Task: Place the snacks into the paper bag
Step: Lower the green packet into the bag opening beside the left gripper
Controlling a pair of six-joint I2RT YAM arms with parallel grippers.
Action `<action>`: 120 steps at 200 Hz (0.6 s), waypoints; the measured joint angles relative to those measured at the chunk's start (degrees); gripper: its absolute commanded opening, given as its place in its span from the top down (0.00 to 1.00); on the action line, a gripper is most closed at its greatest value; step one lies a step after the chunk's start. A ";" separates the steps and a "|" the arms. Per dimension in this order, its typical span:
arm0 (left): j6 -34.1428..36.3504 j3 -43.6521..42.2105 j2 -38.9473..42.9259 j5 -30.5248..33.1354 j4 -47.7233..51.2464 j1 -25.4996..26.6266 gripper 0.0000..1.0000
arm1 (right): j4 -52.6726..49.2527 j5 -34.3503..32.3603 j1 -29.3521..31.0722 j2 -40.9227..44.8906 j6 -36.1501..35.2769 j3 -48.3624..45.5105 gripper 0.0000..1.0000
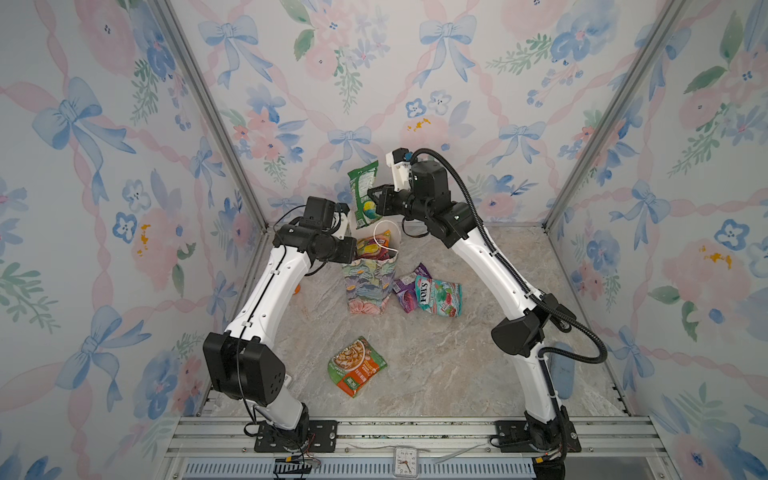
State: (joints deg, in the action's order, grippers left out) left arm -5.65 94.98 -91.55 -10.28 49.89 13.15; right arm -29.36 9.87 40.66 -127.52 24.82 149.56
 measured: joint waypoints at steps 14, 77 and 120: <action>0.00 0.00 0.00 0.00 0.00 0.00 1.00 | 0.07 -0.28 0.50 0.37 -0.04 -1.73 1.00; 0.00 0.00 0.02 0.00 0.00 0.00 1.00 | 0.37 -2.89 1.84 2.60 -1.05 -11.13 1.00; 0.00 -0.35 0.35 0.04 0.00 0.00 1.00 | 1.49 -5.09 1.84 7.58 -2.23 -17.81 1.00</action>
State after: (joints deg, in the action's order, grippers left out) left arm -5.65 94.63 -91.20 -10.24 49.89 13.15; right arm -27.88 4.78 42.50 -119.94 22.59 131.74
